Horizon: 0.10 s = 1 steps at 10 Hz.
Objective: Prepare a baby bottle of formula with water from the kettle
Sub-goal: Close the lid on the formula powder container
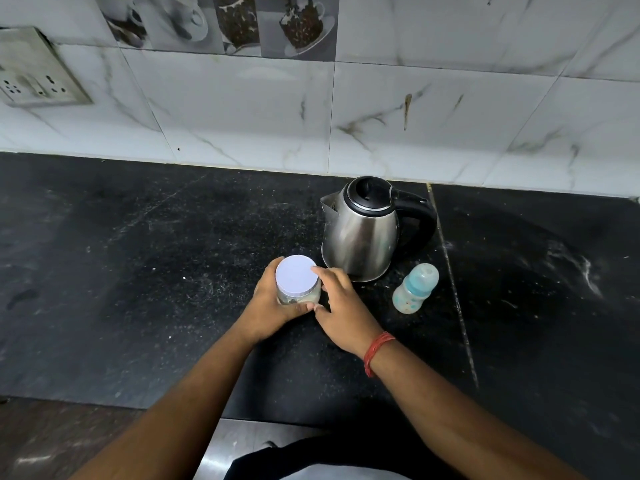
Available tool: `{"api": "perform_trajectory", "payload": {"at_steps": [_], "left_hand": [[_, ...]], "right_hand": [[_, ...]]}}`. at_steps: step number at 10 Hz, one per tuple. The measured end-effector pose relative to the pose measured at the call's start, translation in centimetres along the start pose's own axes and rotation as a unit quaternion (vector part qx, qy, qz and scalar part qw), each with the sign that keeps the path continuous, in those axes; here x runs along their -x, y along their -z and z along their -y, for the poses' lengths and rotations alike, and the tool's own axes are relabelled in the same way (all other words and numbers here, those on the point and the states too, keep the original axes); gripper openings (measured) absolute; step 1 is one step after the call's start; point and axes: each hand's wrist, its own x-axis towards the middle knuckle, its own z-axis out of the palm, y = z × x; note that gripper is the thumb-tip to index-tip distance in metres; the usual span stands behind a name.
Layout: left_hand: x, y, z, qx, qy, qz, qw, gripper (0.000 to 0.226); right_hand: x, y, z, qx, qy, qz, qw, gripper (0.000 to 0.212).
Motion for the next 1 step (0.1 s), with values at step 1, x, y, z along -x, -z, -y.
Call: {"api": "perform_trajectory", "payload": {"at_steps": [1], "left_hand": [[0.44,0.8,-0.41,-0.025,0.001,-0.016,1.0,0.132]], "right_hand": [[-0.13,0.65,0.24,-0.015,0.007,-0.023,1.0,0.071]]}}
